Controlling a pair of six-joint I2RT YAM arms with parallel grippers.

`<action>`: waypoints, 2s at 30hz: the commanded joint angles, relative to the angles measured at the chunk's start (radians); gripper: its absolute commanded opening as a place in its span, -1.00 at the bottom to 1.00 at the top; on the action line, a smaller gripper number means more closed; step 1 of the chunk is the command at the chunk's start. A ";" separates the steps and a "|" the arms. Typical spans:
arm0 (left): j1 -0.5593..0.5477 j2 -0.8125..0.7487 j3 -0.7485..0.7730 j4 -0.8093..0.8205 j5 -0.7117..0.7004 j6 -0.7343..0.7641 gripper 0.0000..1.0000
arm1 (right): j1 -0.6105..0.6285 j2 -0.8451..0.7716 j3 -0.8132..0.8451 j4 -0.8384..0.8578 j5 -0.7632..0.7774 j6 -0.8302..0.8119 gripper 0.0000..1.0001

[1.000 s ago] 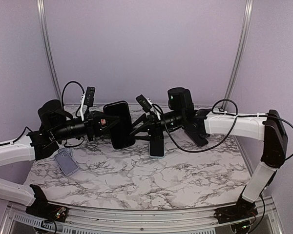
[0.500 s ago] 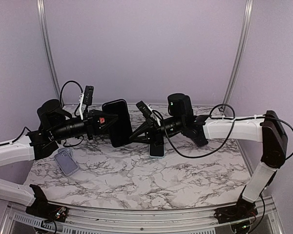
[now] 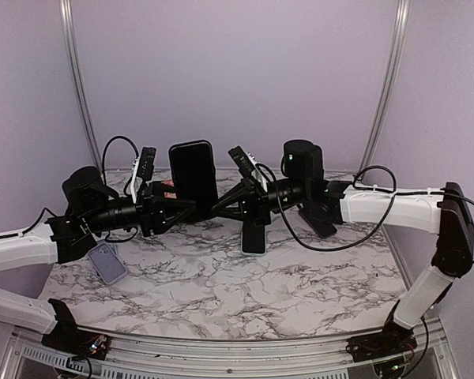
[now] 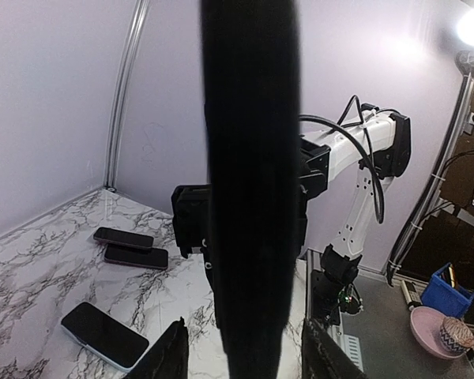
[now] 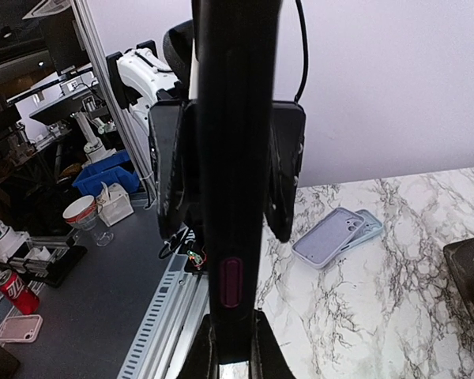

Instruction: Put the phone into the phone case

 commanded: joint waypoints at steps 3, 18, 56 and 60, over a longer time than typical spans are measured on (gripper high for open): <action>-0.015 0.017 0.006 0.037 0.046 0.020 -0.41 | 0.005 -0.048 0.036 0.109 -0.001 0.019 -1.00; -0.033 0.018 -0.001 0.036 0.013 0.046 -1.00 | 0.005 -0.029 0.116 0.043 0.083 0.010 -0.17; 0.087 0.063 0.083 -0.460 -0.862 -0.178 0.98 | -0.214 0.672 0.362 -0.118 0.284 0.642 -0.71; 0.096 0.067 0.085 -0.457 -0.852 -0.181 0.98 | -0.213 0.671 0.404 -0.252 0.386 0.556 -0.40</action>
